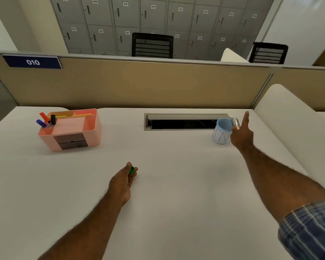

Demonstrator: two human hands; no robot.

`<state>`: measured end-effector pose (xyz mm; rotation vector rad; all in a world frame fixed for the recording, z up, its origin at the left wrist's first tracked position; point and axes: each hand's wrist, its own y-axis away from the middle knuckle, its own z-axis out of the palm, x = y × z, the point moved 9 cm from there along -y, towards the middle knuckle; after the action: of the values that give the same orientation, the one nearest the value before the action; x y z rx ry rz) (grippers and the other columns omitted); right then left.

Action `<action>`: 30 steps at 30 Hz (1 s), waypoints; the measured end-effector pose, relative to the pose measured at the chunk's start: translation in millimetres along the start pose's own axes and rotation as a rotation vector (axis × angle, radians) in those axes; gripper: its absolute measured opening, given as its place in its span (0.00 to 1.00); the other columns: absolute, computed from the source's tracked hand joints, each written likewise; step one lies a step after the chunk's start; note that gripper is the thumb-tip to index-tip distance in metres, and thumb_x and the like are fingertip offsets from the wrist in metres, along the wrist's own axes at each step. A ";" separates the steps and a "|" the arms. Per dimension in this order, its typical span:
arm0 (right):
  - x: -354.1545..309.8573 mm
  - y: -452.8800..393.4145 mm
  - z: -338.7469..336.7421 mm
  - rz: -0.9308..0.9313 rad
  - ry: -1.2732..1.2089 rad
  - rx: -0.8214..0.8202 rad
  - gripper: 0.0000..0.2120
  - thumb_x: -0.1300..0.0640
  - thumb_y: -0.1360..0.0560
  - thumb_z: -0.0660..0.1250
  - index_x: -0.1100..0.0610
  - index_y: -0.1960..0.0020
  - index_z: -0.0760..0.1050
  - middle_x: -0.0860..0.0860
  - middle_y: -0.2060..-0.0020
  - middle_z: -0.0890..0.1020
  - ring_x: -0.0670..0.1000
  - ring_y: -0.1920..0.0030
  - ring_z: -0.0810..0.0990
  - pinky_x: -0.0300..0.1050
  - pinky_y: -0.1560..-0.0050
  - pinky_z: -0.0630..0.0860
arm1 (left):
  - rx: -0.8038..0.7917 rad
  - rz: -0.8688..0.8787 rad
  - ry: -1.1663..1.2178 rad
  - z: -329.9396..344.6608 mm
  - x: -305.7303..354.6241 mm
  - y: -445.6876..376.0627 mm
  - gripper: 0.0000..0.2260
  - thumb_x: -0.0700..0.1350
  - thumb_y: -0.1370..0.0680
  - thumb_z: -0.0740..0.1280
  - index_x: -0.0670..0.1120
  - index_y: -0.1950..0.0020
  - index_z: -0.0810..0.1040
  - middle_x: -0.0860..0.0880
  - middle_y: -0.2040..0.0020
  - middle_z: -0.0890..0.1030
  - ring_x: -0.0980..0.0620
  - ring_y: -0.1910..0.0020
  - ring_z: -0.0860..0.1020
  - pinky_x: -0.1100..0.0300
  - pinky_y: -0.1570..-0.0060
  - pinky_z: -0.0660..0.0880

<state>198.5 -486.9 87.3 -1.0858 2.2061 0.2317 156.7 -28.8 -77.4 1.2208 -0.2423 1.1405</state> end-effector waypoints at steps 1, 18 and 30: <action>2.4 -6.5 1.1 0.013 0.029 -0.026 0.39 0.62 0.21 0.60 0.49 0.21 0.40 0.68 0.50 0.80 0.68 0.50 0.80 0.57 0.49 0.77 | 0.002 0.000 -0.003 -0.9 0.3 -0.6 0.19 0.45 0.22 0.68 0.38 0.34 0.75 0.40 0.39 0.80 0.47 0.46 0.79 0.58 0.45 0.72; -14.3 -56.7 13.9 -0.034 0.456 -0.256 0.27 0.57 0.21 0.62 0.60 0.25 0.60 0.64 0.31 0.72 0.65 0.32 0.70 0.54 0.33 0.69 | 0.022 0.008 -0.011 1.5 2.0 1.8 0.18 0.44 0.22 0.67 0.37 0.35 0.75 0.39 0.42 0.80 0.47 0.44 0.79 0.58 0.45 0.72; -22.0 -58.9 16.0 -0.093 0.507 -0.255 0.20 0.57 0.22 0.61 0.58 0.31 0.71 0.59 0.38 0.79 0.61 0.39 0.77 0.52 0.38 0.75 | 0.021 0.013 -0.050 2.1 2.0 1.3 0.16 0.45 0.22 0.68 0.39 0.38 0.76 0.40 0.43 0.80 0.47 0.45 0.79 0.58 0.44 0.72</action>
<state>260.5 -503.7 96.3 -1.5173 2.6109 0.2182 157.4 -29.5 -74.4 1.2692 -0.2766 1.1273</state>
